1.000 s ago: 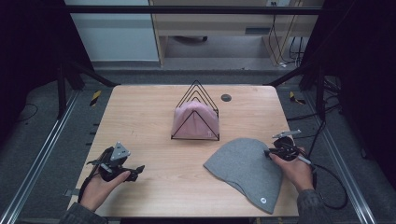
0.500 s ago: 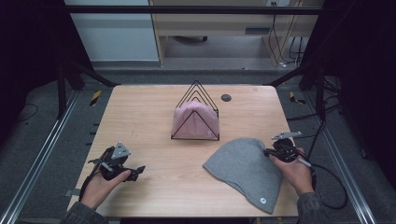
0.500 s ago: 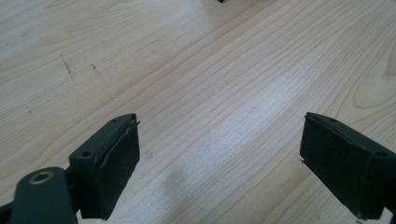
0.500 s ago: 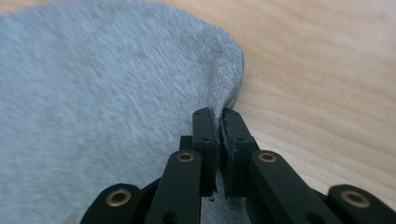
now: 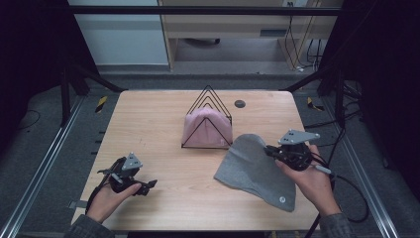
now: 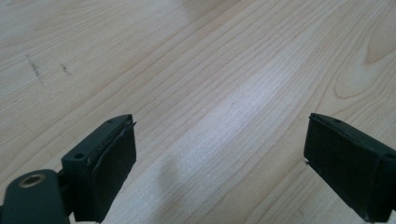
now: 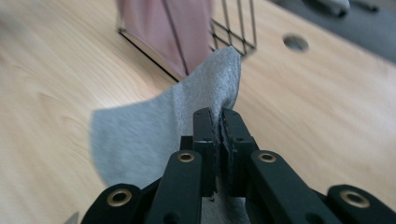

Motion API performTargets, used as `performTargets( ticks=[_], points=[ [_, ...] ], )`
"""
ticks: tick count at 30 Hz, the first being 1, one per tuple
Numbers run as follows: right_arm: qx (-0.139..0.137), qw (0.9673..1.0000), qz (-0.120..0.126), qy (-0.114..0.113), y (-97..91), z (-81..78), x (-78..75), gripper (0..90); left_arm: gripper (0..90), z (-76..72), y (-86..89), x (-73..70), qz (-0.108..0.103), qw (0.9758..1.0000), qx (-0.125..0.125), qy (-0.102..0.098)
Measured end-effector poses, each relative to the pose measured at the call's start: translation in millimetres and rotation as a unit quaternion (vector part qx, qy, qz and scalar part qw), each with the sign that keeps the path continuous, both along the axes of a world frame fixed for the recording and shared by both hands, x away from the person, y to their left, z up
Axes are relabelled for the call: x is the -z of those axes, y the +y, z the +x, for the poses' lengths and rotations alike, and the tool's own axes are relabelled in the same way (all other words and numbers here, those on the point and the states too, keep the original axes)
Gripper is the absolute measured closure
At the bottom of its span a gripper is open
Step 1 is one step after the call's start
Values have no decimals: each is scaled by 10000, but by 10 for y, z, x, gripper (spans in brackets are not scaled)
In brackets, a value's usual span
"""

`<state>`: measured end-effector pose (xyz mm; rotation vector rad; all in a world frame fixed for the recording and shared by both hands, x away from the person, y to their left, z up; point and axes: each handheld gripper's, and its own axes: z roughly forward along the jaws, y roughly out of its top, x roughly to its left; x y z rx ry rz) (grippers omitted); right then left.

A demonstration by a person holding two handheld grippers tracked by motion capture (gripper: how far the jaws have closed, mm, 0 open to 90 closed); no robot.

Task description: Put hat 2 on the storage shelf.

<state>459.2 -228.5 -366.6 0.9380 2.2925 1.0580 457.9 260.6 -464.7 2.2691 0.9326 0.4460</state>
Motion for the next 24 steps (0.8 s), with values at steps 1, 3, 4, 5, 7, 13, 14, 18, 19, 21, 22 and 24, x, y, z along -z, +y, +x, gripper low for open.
performTargets(
  ticks=[1,3,4,5,7,13,14,18,19,21,22,24],
  points=[
    [0,10000,0,0,0,0,0,863,89,-5,-4,-2,26,10000,21,7],
    [-161,9998,-42,-103,103,-39,-115,863,89,-17,-9,-5,24,10000,38,3],
    [-244,9996,-51,-148,153,-56,-168,863,89,-19,-6,-11,23,10000,40,-7],
    [-318,9993,-57,-199,201,-71,-218,863,89,-20,-3,-16,13,10000,36,-18],
    [-462,9985,-100,-281,297,-97,-311,863,89,-20,-2,-17,-15,10000,29,-12],
    [-757,9961,-78,-455,526,-128,-503,863,89,-25,-17,-14,-32,10000,85,7],
    [-818,9954,-77,-483,571,-130,-529,863,89,-27,-18,-16,-32,10000,89,2],
    [-986,9936,-94,-548,725,-128,-603,863,92,-27,-20,-17,-33,9999,112,-1],
    [-1027,9931,-99,-562,763,-128,-624,863,92,-28,-21,-18,-31,9999,116,-2],
    [-1108,9920,-93,-591,837,-127,-668,863,92,-30,-22,-21,-39,9999,123,-6],
    [-1192,9909,-89,-623,902,-125,-715,863,93,-31,-22,-23,-43,9999,130,-7],
    [-1214,9905,-88,-636,925,-124,-733,863,93,-34,-22,-25,-46,9999,138,-11]
  ],
)
